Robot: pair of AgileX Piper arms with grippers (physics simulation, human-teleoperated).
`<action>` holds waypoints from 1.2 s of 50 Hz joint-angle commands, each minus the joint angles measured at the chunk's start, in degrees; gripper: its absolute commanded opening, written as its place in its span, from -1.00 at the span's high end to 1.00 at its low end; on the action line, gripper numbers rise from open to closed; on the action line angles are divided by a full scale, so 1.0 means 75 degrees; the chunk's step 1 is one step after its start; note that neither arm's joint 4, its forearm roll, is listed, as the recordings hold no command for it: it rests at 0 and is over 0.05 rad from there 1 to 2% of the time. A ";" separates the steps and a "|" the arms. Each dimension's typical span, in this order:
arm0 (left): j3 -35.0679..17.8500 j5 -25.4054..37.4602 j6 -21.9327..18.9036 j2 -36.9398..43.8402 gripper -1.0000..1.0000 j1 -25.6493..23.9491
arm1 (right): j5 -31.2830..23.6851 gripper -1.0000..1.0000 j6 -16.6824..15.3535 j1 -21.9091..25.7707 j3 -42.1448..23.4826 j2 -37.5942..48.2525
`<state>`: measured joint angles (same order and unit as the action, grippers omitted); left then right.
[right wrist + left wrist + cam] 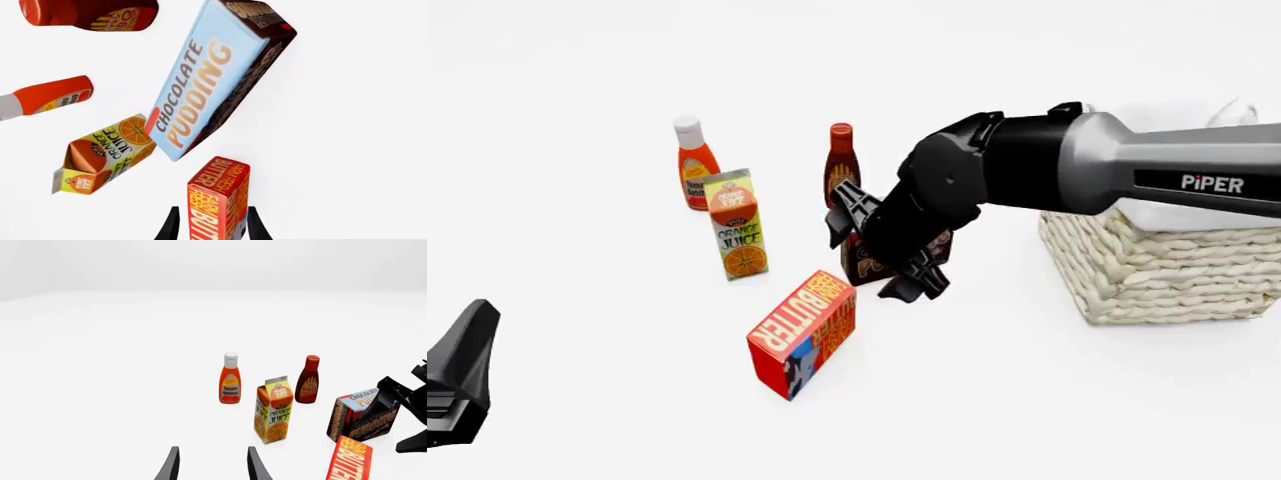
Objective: Pick the butter and place it in the basket.
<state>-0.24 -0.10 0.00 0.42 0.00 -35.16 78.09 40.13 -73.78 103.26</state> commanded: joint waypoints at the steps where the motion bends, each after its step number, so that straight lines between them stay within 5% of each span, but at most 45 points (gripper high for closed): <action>1: 0.0000 0.0000 0.0000 0.0000 -1.00 0.0000 | 0.0051 -1.00 0.0121 0.0134 0.0024 0.0091; 60: 0.0000 0.0000 0.0000 0.0000 -1.00 0.0000 | -0.0451 -1.00 0.0230 0.0657 -0.0889 0.0759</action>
<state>-0.24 -0.10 0.00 0.42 0.00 -37.92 80.10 44.73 -79.58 108.33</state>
